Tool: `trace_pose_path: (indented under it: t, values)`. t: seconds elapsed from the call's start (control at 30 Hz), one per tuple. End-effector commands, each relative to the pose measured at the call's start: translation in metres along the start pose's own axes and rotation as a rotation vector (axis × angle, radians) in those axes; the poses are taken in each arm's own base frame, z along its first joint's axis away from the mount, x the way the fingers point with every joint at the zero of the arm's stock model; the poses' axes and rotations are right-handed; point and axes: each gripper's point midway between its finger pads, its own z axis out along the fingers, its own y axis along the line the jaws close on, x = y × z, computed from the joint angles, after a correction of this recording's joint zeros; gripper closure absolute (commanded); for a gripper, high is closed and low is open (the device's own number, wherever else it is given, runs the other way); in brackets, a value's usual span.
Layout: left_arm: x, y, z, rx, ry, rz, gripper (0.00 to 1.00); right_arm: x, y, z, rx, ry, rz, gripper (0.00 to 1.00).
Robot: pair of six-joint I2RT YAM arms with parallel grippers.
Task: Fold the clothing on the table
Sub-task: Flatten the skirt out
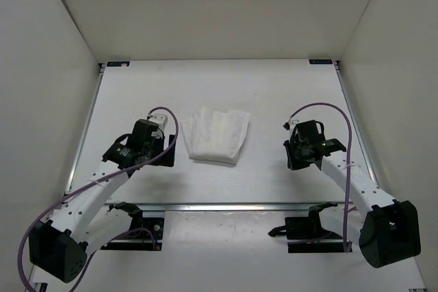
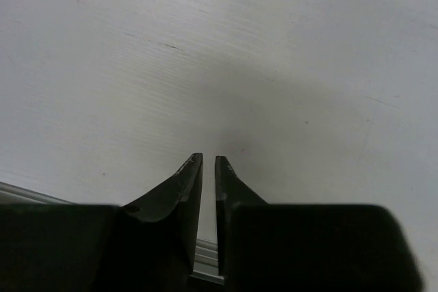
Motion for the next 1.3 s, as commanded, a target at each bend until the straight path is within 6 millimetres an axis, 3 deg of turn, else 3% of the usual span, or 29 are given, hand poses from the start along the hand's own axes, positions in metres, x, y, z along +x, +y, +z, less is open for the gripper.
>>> trace_pose_path:
  t: [0.0, 0.03, 0.07, 0.17, 0.27, 0.3, 0.47, 0.5, 0.53, 0.57, 0.63, 0.67, 0.77, 0.8, 1.0, 1.07, 1.1, 1.13, 1.2, 1.27]
  values:
    - [-0.002, -0.002, 0.004, -0.008, -0.001, 0.009, 0.01, -0.013, 0.007, -0.002, -0.03, -0.028, -0.044, 0.88]
    - [-0.003, -0.002, 0.003, -0.005, -0.004, 0.003, 0.01, -0.021, 0.012, -0.005, -0.06, -0.053, -0.043, 0.8]
    - [-0.002, 0.001, 0.003, -0.013, -0.006, -0.001, 0.02, -0.023, 0.021, -0.004, -0.121, -0.045, -0.031, 0.79]
    - [-0.006, 0.003, 0.0, -0.014, -0.025, -0.013, 0.02, -0.052, 0.052, -0.006, -0.216, -0.09, 0.024, 0.77]
    - [-0.011, 0.007, -0.004, -0.018, -0.06, -0.035, 0.01, -0.107, 0.11, -0.014, -0.294, -0.26, -0.081, 0.74]
    - [-0.012, 0.009, -0.007, -0.026, -0.076, -0.045, 0.02, -0.114, 0.121, -0.015, -0.329, -0.276, -0.082, 0.74]
    - [-0.018, 0.015, -0.015, -0.054, -0.128, -0.075, 0.01, -0.183, 0.169, -0.001, -0.386, -0.348, -0.063, 0.69]
    - [-0.017, 0.013, -0.015, -0.049, -0.126, -0.059, 0.02, -0.186, 0.171, 0.014, -0.373, -0.323, -0.04, 0.68]
    - [-0.016, 0.012, -0.014, -0.047, -0.123, -0.055, 0.01, -0.202, 0.178, 0.011, -0.385, -0.36, -0.041, 0.68]
    - [-0.016, 0.012, -0.014, -0.046, -0.123, -0.059, 0.02, -0.211, 0.183, 0.021, -0.383, -0.358, -0.023, 0.68]
    - [-0.019, 0.017, -0.015, -0.061, -0.132, -0.075, 0.01, -0.215, 0.182, 0.046, -0.335, -0.324, 0.012, 0.68]
    - [-0.014, 0.015, -0.014, -0.054, -0.118, -0.07, 0.01, -0.225, 0.184, 0.046, -0.32, -0.335, 0.028, 0.64]
    - [-0.019, 0.012, -0.018, -0.044, -0.145, -0.058, 0.01, -0.232, 0.181, 0.073, -0.239, -0.294, 0.054, 0.58]
    - [-0.017, 0.012, -0.017, -0.042, -0.141, -0.062, 0.01, -0.228, 0.178, 0.087, -0.209, -0.262, 0.073, 0.58]
    - [-0.022, 0.013, -0.022, -0.042, -0.172, -0.069, 0.01, -0.212, 0.157, 0.121, -0.007, -0.156, 0.064, 0.55]
    - [-0.022, 0.012, -0.024, -0.039, -0.176, -0.068, 0.01, -0.21, 0.152, 0.123, 0.002, -0.138, 0.059, 0.72]
    - [-0.021, 0.013, -0.023, -0.041, -0.173, -0.069, 0.01, -0.211, 0.152, 0.124, 0.003, -0.137, 0.051, 0.92]
    - [-0.023, 0.013, -0.024, -0.04, -0.18, -0.07, 0.01, -0.218, 0.152, 0.12, -0.012, -0.152, 0.063, 1.0]
    - [-0.021, 0.012, -0.024, -0.034, -0.177, -0.073, 0.02, -0.233, 0.155, 0.107, -0.023, -0.192, 0.043, 1.0]
    - [-0.023, 0.014, -0.023, -0.045, -0.18, -0.073, 0.12, -0.262, 0.165, 0.073, -0.062, -0.28, 0.007, 1.0]
